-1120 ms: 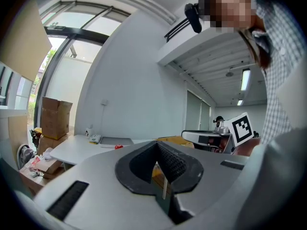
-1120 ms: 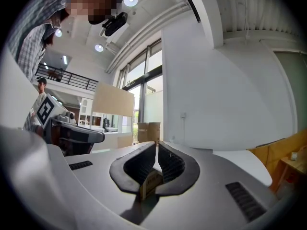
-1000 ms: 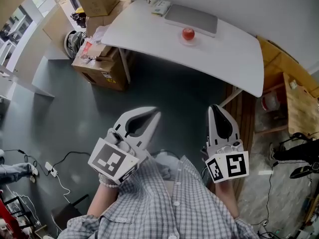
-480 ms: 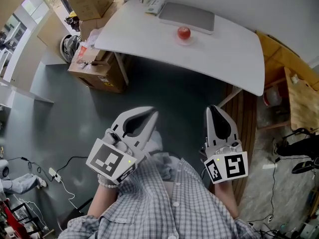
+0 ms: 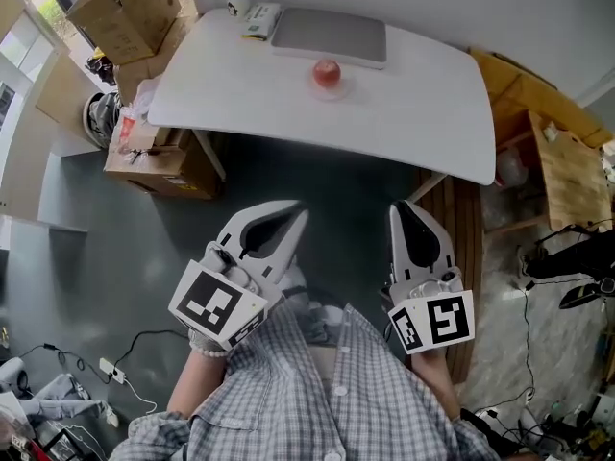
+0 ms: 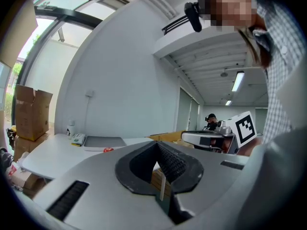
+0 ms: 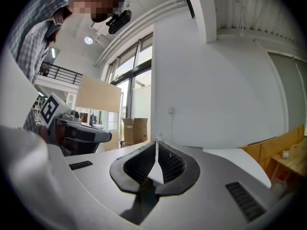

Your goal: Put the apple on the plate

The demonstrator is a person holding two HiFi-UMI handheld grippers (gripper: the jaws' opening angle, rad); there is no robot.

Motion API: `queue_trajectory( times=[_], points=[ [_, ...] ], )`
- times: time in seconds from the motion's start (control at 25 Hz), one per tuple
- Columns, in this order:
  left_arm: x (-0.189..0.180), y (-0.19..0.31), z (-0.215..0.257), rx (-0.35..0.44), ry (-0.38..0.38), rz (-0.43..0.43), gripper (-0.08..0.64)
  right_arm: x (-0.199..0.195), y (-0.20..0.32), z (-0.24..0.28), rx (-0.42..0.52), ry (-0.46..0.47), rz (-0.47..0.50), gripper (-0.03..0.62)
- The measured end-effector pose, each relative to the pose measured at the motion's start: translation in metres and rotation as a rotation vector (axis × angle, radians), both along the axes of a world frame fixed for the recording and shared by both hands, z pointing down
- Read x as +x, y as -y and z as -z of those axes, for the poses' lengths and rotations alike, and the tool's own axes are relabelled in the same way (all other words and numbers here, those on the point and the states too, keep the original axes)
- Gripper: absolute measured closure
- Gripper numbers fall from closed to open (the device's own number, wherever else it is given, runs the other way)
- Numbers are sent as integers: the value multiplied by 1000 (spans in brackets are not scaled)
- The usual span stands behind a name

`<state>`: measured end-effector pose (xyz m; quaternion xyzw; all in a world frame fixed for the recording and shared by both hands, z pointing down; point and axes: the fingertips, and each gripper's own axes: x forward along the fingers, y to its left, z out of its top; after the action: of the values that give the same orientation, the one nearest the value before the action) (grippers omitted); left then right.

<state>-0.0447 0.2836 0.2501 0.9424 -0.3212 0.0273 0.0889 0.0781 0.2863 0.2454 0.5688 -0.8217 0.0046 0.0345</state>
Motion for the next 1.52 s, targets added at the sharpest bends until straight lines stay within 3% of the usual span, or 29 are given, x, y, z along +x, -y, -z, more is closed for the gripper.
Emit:
queue_trajectory(
  times=[0.28, 0.52, 0.84, 1.08, 1.52],
  points=[
    [-9, 59, 0, -10, -1, -41, 552, -15, 52, 3, 1, -45, -25, 561],
    [-23, 111, 5, -63, -93, -67, 552, -19, 95, 0, -2, -51, -84, 561],
    [-38, 162, -7, -57, -59, -105, 552, -32, 135, -1, 36, -48, -122, 561],
    [-30, 182, -9, -70, -53, -142, 552, -26, 151, -10, 4, -45, -158, 561],
    [-16, 225, -20, -110, -30, -88, 552, 5, 202, -12, -5, 3, -139, 561]
  ],
)
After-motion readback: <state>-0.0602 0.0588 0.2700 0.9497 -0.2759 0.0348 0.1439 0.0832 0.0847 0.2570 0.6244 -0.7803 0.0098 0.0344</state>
